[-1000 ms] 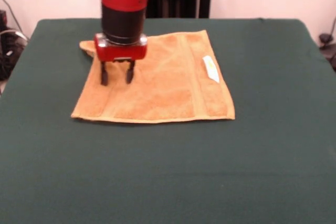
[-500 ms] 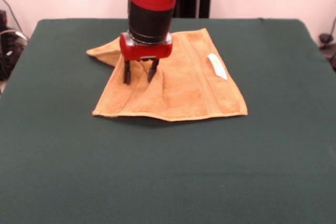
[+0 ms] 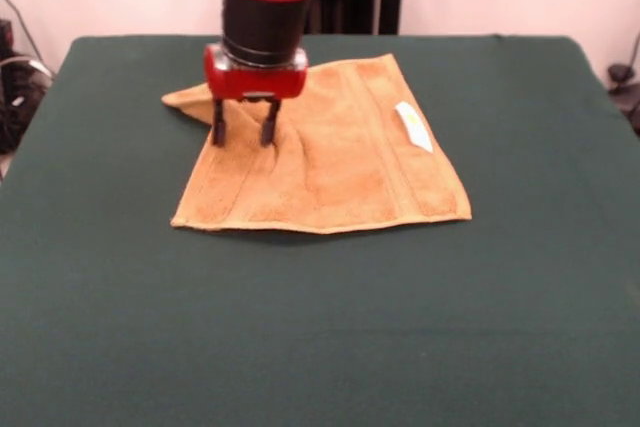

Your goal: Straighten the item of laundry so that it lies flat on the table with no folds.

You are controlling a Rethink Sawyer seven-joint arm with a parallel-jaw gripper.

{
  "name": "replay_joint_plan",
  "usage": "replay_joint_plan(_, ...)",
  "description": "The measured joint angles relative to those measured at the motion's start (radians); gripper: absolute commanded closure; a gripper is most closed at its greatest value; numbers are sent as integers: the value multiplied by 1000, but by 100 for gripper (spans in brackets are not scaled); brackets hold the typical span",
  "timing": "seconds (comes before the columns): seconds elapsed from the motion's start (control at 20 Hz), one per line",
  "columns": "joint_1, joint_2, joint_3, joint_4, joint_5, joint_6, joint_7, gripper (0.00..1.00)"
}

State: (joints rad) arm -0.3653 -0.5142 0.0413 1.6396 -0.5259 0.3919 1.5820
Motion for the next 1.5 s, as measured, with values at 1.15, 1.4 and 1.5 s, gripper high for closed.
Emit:
replay_joint_plan(1.15,-211,81,74,-106,4,50,0,0)
replay_joint_plan(1.4,-211,81,75,-107,4,52,0,0)
replay_joint_plan(1.5,-211,81,74,-107,4,52,0,0)
